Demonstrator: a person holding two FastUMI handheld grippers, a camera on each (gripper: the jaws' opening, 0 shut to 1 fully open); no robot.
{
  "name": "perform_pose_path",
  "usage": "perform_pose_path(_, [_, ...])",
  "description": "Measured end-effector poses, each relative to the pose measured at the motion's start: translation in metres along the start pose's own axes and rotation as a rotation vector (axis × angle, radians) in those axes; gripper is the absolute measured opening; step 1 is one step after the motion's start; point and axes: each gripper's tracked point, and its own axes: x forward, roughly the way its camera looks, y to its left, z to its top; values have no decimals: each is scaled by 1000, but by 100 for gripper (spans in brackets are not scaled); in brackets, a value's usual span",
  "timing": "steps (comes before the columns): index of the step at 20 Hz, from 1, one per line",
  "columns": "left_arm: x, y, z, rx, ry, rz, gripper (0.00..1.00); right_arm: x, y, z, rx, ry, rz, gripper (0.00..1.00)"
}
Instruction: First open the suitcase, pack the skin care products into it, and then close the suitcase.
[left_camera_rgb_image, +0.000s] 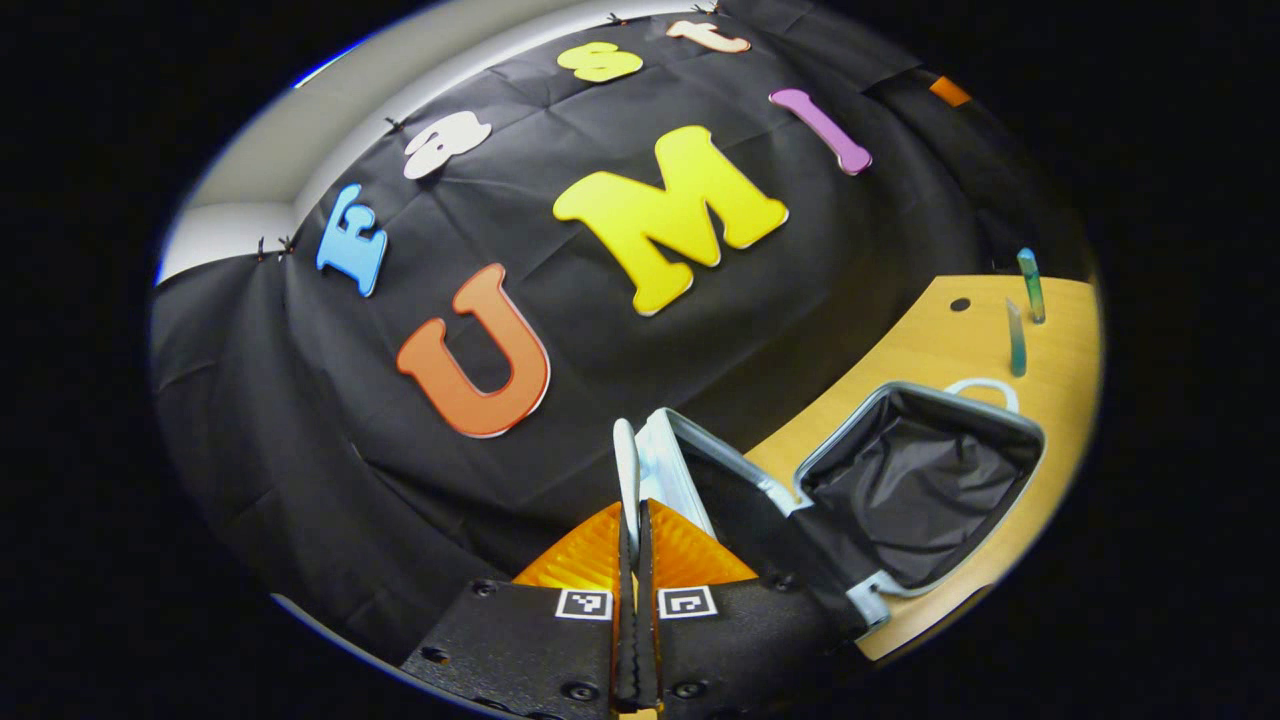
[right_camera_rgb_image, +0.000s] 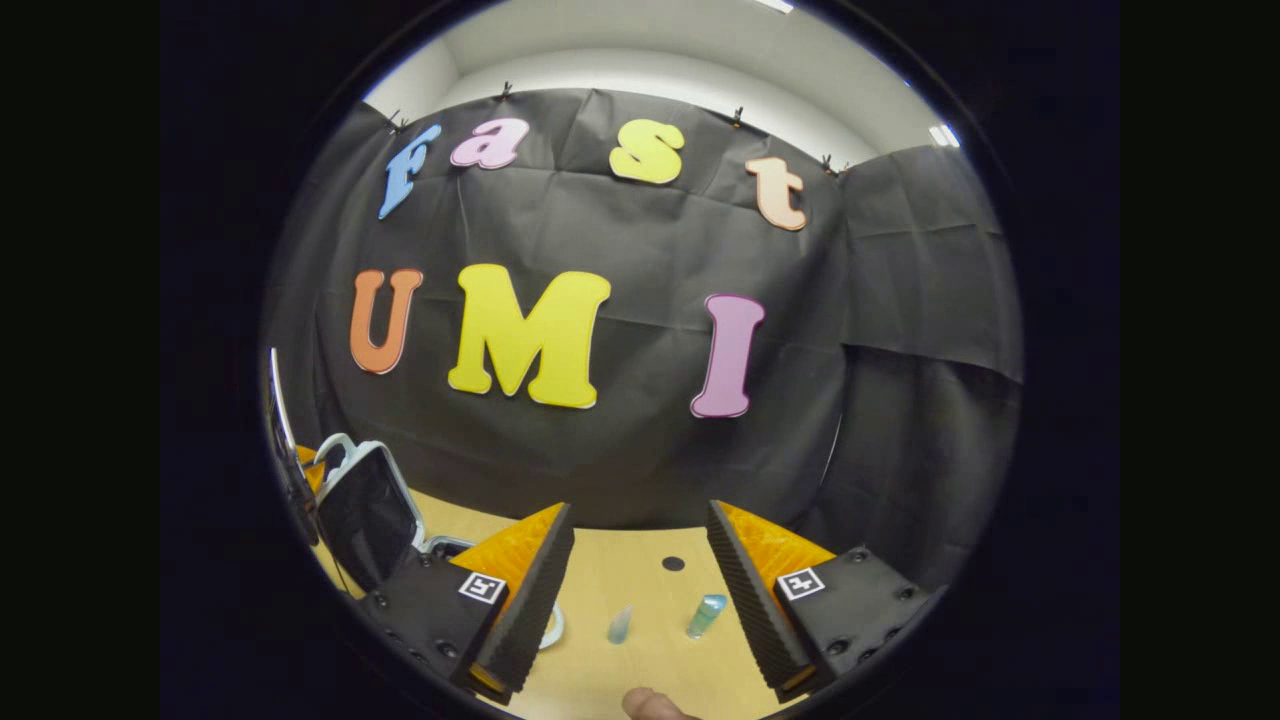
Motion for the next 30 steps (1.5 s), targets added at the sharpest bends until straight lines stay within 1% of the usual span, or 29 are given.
perform_pose_path(3, [25, 17, -49, -32, 47, -26, 2, 0, 4, -4, 9, 23, -2, 80])
perform_pose_path(5, [41, 23, -87, -97, 98, -52, 3, 0, 4, -8, 15, 48, -8, 80])
perform_pose_path(8, [56, 18, -140, -185, 179, -104, 3, -1, 4, -15, 25, 88, -16, 80])
perform_pose_path(11, [64, 2, -181, -271, 245, -137, 3, -4, 1, -23, 20, 111, -25, 80])
perform_pose_path(13, [67, -2, -202, -332, 287, -133, 4, -8, 0, -29, 3, 125, -29, 80])
perform_pose_path(14, [66, -7, -212, -355, 311, -144, 5, -10, -1, -30, -8, 126, -27, 80])
perform_pose_path(15, [66, -10, -218, -371, 322, -153, 8, -12, -2, -30, -23, 124, -28, 80])
perform_pose_path(17, [68, -18, -231, -413, 341, -168, 10, -18, -4, -31, -41, 124, -19, 80])
perform_pose_path(18, [67, -22, -235, -433, 350, -173, 13, -19, -4, -32, -50, 124, -20, 79])
perform_pose_path(19, [67, -24, -239, -459, 355, -173, 14, -20, -7, -32, -58, 123, -24, 80])
perform_pose_path(20, [67, -20, -246, -463, 366, -145, 14, -21, -7, -32, -59, 120, -20, 80])
perform_pose_path(21, [69, -20, -252, -458, 377, -131, 36, -22, -6, -33, -62, 117, -14, 79])
perform_pose_path(22, [70, -17, -251, -459, 370, -127, 33, -22, -6, -35, -67, 118, -8, 79])
perform_pose_path(23, [71, -14, -247, -460, 364, -121, 42, -20, -6, -38, -70, 121, 0, 80])
perform_pose_path(24, [70, -13, -244, -457, 368, -109, 45, -18, -7, -40, -72, 125, 11, 80])
perform_pose_path(25, [68, -13, -238, -458, 368, -106, 56, -15, -8, -43, -75, 128, 15, 80])
perform_pose_path(26, [66, -13, -227, -468, 358, -111, 61, -13, -11, -43, -72, 128, 19, 80])
perform_pose_path(27, [63, -14, -210, -475, 336, -117, 75, -11, -13, -44, -62, 127, 26, 80])
perform_pose_path(28, [55, -18, -193, -480, 309, -135, 83, -9, -17, -45, -52, 124, 31, 80])
perform_pose_path(29, [49, -24, -175, -482, 289, -148, 84, -6, -22, -47, -45, 122, 33, 80])
perform_pose_path(30, [45, -28, -158, -483, 271, -154, 99, -4, -26, -51, -40, 126, 41, 79])
